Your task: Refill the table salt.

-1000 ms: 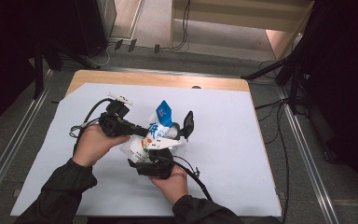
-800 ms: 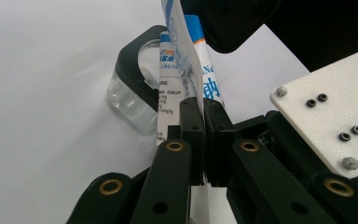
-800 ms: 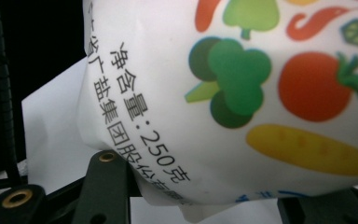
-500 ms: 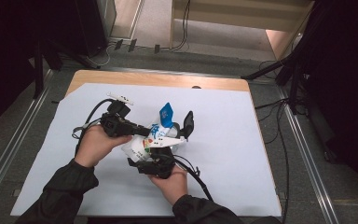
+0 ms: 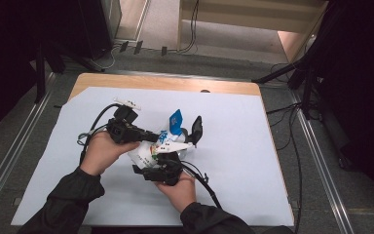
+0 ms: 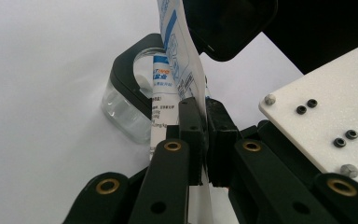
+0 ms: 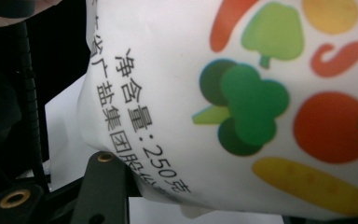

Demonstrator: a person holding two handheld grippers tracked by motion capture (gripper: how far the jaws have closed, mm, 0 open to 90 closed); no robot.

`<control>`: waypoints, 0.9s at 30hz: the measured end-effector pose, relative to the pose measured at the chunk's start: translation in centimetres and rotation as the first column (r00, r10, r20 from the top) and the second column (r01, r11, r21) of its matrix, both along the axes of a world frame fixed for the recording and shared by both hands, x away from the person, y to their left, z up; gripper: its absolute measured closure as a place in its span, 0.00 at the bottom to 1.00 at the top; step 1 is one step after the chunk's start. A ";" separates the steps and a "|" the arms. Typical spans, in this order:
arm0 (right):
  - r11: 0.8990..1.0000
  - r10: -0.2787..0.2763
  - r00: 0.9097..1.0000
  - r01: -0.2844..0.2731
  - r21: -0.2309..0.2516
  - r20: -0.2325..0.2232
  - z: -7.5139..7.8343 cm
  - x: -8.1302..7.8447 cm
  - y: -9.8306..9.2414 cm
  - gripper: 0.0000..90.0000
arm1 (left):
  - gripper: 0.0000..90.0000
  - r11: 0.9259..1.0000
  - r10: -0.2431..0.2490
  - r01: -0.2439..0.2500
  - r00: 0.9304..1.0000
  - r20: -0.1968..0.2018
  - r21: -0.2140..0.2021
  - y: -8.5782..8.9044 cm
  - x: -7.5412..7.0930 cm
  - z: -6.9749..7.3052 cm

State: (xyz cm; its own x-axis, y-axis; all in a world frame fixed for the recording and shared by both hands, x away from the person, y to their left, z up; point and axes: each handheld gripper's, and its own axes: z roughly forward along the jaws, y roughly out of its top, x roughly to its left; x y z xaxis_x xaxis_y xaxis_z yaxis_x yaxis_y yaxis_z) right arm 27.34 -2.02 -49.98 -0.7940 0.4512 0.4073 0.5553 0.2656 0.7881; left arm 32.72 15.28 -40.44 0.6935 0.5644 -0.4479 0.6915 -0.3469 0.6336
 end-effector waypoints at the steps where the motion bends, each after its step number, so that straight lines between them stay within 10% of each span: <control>1: 1.000 0.000 1.000 0.000 0.001 0.000 0.0 0.0 0.0 0.58 | 0.98 1.000 0.002 -0.002 1.000 0.000 0.000 0.0 0.0 0.0; 27: 1.000 0.009 1.000 -0.009 0.015 -0.019 0.4 0.2 0.1 0.56 | 0.98 1.000 0.016 -0.016 1.000 0.023 -0.019 -0.5 0.1 -0.1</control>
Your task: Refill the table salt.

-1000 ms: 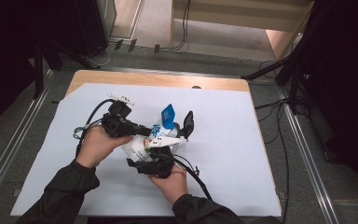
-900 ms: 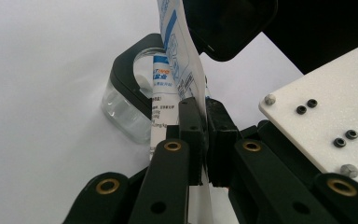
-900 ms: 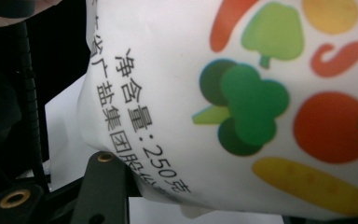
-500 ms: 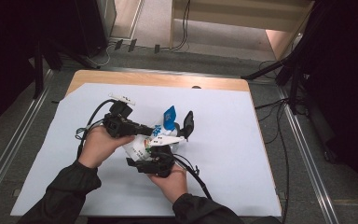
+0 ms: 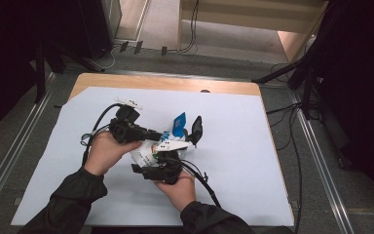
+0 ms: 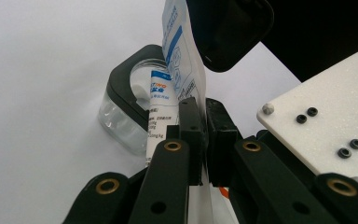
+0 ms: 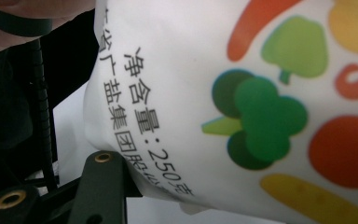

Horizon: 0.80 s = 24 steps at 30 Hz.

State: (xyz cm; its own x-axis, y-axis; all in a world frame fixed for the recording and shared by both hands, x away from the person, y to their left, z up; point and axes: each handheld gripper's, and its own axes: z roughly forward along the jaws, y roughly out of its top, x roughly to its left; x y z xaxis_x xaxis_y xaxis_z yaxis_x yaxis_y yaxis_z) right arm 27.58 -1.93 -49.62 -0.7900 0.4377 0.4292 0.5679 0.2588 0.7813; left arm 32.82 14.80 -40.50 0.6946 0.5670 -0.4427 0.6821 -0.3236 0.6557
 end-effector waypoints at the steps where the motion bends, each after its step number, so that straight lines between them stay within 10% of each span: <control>1: 1.000 0.002 1.000 -0.002 -0.002 0.001 0.0 0.0 0.0 0.56 | 0.98 1.000 0.000 0.000 1.000 0.001 -0.002 0.0 0.0 0.0; 24: 1.000 -0.010 1.000 0.010 0.024 0.005 0.5 -0.2 0.0 0.63 | 0.95 0.999 -0.022 0.022 1.000 -0.010 -0.025 0.1 0.0 0.1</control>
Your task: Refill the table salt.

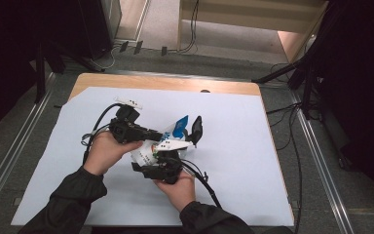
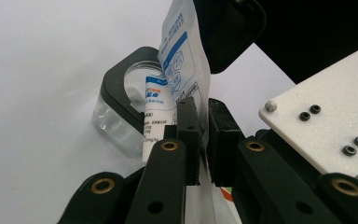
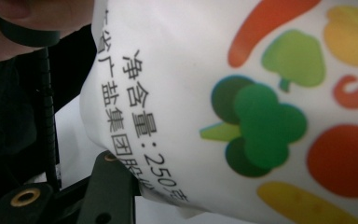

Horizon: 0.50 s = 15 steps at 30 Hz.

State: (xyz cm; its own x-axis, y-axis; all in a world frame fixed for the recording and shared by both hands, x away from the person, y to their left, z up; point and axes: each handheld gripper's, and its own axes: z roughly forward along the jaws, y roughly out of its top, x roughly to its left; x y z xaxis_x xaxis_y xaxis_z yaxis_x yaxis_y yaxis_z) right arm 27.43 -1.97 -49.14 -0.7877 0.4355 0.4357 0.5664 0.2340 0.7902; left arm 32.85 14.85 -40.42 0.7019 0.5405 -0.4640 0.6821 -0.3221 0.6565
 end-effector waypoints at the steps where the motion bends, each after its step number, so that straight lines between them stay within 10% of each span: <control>1: 1.000 -0.001 1.000 0.001 0.003 -0.002 0.0 0.0 0.0 0.63 | 0.95 1.000 0.005 -0.005 1.000 -0.001 0.005 -0.1 0.0 0.0; 15: 1.000 -0.001 1.000 0.001 0.017 -0.012 0.1 -0.1 0.0 0.64 | 0.93 1.000 -0.001 0.001 1.000 -0.008 0.003 0.4 -0.1 0.1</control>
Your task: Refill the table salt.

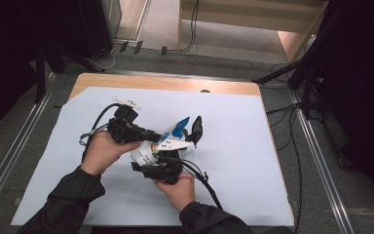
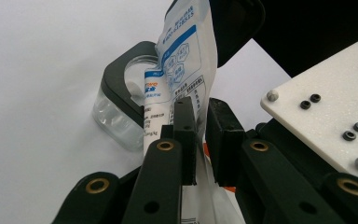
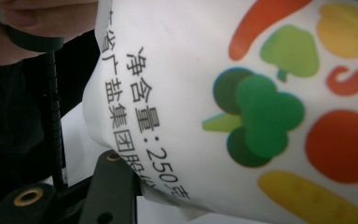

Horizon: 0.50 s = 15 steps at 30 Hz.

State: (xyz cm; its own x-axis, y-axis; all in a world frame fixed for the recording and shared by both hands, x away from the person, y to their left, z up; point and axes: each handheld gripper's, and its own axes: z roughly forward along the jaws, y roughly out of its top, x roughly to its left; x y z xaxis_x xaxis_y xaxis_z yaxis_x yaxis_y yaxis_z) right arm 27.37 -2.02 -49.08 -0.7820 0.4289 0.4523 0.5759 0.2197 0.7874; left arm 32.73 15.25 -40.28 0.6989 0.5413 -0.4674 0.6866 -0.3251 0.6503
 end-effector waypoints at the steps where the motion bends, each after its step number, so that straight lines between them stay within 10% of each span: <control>1: 1.000 -0.003 1.000 0.003 0.001 0.004 0.0 0.0 0.0 0.64 | 0.94 1.000 0.001 -0.001 1.000 0.003 0.000 0.0 0.0 0.1; 15: 1.000 0.003 1.000 -0.003 -0.002 0.004 0.2 0.1 0.1 0.61 | 0.98 0.999 0.025 -0.026 0.999 0.036 0.021 -0.2 -0.2 0.3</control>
